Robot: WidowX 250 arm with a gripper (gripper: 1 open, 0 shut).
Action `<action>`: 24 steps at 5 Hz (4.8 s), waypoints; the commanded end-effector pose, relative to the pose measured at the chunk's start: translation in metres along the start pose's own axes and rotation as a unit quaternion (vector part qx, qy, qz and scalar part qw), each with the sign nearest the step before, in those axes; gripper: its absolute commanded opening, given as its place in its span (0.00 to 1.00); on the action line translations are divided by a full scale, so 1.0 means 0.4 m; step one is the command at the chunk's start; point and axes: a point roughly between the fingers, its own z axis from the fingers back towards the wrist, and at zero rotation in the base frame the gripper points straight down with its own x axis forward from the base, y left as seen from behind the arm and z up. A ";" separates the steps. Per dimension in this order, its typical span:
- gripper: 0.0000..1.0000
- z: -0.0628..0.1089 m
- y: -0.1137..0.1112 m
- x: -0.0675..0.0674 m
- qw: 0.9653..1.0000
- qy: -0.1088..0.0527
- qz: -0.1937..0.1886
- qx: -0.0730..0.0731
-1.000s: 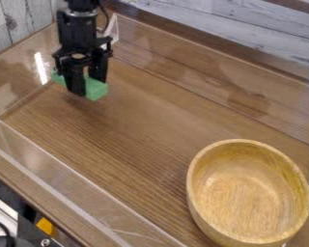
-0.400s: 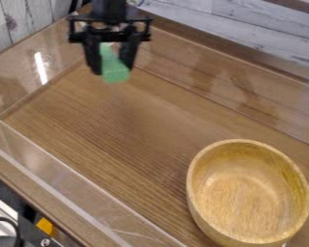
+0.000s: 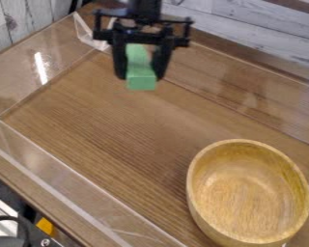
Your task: Put the green block in the brown bowl
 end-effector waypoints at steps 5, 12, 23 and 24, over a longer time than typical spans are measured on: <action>0.00 0.039 -0.128 -0.337 0.962 -0.030 -0.271 0.020; 0.00 -0.100 -0.139 -0.280 0.951 -0.058 -0.304 -0.001; 0.00 -0.147 -0.216 -0.253 0.945 -0.067 -0.320 -0.011; 0.00 -0.157 -0.234 -0.237 0.949 -0.066 -0.306 -0.016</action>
